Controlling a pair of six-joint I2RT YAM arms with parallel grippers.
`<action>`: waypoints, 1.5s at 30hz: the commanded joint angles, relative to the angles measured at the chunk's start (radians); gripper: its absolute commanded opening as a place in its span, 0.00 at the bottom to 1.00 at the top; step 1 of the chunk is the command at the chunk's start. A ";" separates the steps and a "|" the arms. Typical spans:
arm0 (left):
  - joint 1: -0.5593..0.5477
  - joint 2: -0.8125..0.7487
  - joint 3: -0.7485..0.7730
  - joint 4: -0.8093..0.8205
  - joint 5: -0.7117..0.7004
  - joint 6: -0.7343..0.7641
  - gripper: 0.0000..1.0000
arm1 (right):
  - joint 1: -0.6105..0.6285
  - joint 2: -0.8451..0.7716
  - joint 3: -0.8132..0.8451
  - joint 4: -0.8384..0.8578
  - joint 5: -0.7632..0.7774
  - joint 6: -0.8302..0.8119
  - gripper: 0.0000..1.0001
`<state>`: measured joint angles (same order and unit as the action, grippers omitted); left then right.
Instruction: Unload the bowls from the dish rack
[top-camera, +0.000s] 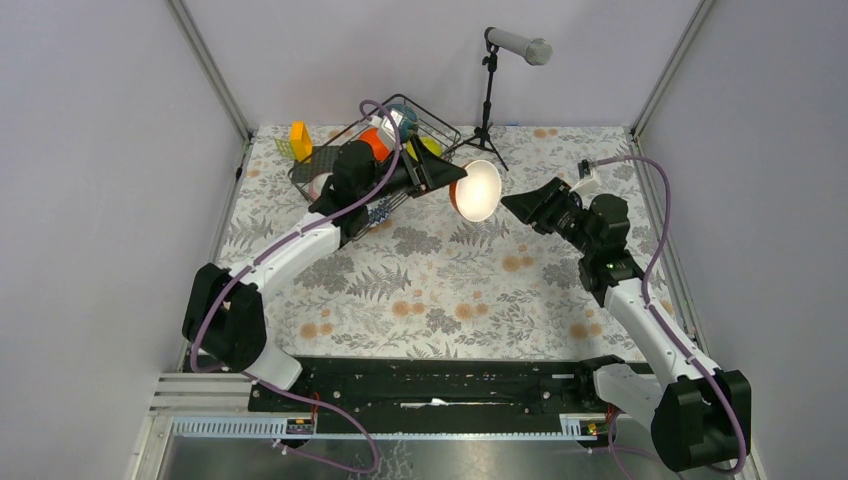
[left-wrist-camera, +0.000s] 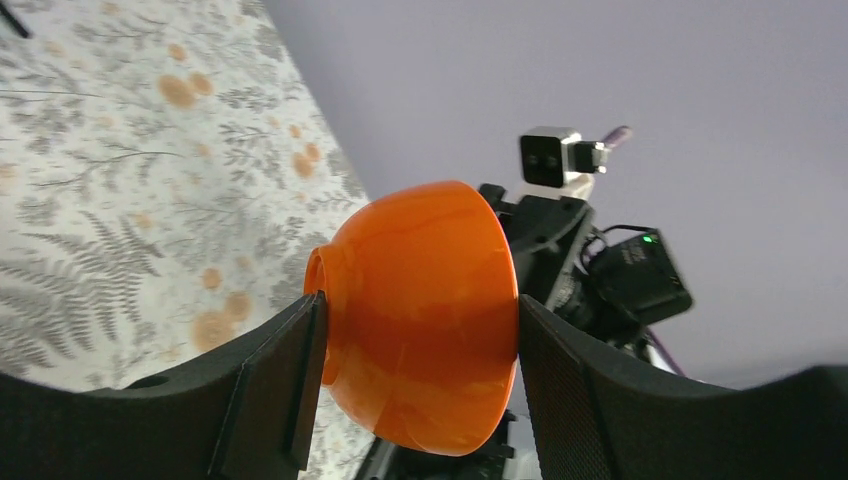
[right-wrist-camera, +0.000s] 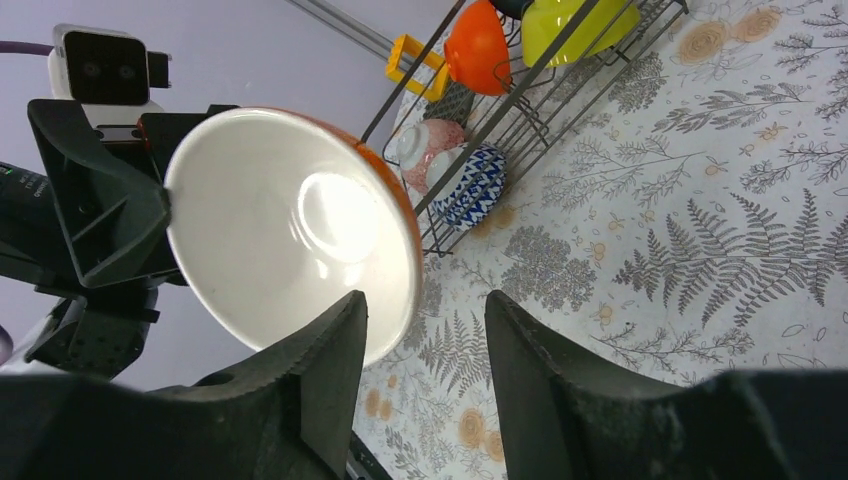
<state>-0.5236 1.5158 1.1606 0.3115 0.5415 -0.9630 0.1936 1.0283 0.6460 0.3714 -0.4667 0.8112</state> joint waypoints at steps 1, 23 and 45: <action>0.004 0.000 -0.010 0.267 0.112 -0.147 0.67 | 0.004 -0.006 0.053 -0.014 -0.031 0.036 0.53; -0.028 0.023 0.021 0.151 0.084 -0.038 0.80 | 0.003 0.056 0.132 -0.122 -0.019 0.076 0.05; -0.025 -0.172 0.007 -0.544 -0.771 0.400 0.99 | -0.003 0.312 0.398 -0.824 0.858 -0.067 0.00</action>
<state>-0.5518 1.3846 1.1717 -0.1810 -0.0505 -0.6247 0.1932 1.2976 0.9676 -0.3702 0.2024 0.7574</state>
